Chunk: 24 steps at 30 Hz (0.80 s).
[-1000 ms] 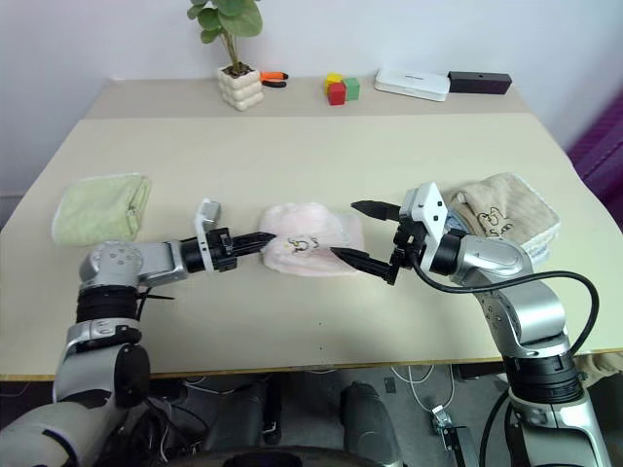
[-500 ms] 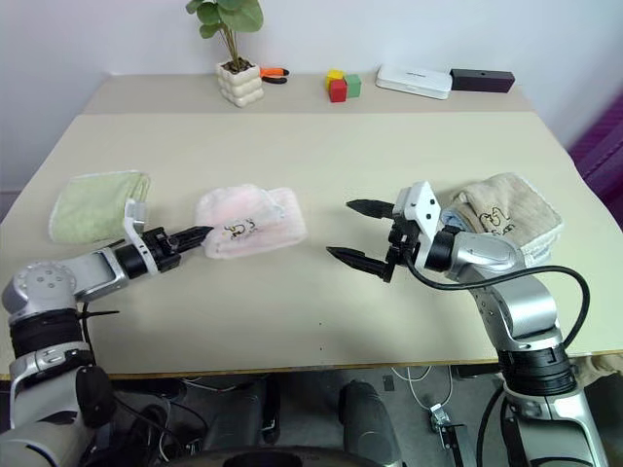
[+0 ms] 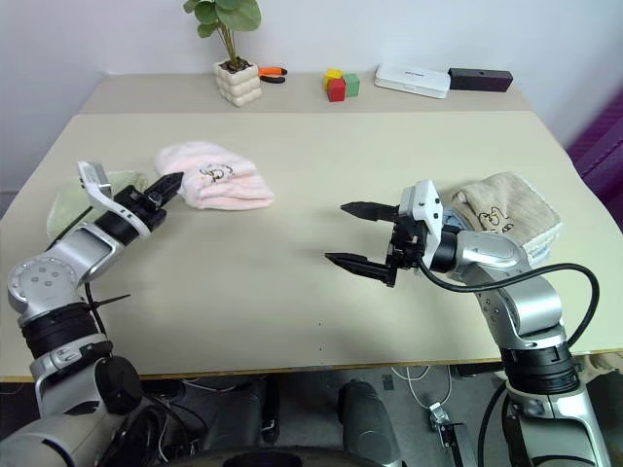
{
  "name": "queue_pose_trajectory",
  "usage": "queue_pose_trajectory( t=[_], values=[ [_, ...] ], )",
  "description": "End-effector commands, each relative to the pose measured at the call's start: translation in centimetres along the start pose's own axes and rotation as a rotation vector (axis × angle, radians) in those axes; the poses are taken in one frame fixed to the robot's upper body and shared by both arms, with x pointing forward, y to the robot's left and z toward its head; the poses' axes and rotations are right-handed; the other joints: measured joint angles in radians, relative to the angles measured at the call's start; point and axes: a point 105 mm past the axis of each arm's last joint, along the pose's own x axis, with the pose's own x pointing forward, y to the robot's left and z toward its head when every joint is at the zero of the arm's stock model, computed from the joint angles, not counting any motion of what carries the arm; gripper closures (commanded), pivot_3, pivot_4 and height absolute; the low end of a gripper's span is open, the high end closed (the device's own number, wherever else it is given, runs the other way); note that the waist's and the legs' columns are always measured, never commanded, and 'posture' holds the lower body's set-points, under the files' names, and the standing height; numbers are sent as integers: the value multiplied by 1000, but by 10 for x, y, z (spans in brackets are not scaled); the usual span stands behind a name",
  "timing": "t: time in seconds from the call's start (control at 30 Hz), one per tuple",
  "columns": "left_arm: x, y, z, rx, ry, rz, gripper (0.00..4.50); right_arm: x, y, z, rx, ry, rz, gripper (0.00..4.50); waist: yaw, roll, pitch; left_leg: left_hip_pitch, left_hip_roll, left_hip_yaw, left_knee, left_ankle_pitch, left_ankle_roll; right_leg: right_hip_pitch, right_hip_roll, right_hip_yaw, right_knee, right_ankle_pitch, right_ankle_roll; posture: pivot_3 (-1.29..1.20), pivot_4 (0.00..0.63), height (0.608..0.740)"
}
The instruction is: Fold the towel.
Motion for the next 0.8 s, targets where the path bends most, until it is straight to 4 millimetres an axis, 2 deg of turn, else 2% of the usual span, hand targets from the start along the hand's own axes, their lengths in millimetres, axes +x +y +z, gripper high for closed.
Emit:
queue_pose_trajectory(
  t=[0.03, 0.33, 0.53, 0.8],
  values=[
    [-3, -12, 42, 93, -122, -20, 4473, 2, 1, 10, -41, -25, 12, 0, 0, 0, 0, 0, 0, 0, 0, 0, 0, 0, 0, 0, 0, 0, 0, 0, 150, 735],
    [-13, -8, 108, 219, -241, 3, 4473, -1, -2, 12, -32, -29, 15, 0, 1, -1, 0, 0, 0, 1, 0, 0, 0, 0, 0, 0, 0, 0, 0, 0, 150, 735],
    [-14, -3, 127, 266, -267, -5, 4473, 4, -2, 12, -31, -38, 24, 0, 2, -1, 1, 0, 0, 1, 0, 0, 0, 0, 0, -1, 0, 0, 0, 0, 150, 735],
    [-15, -7, 157, 332, -321, -15, 4473, 6, -3, 13, -35, -38, 30, 0, 1, -2, 1, -1, 1, 1, 0, 0, 0, -1, 1, -1, 0, 0, 0, 0, 150, 735]
  ],
)
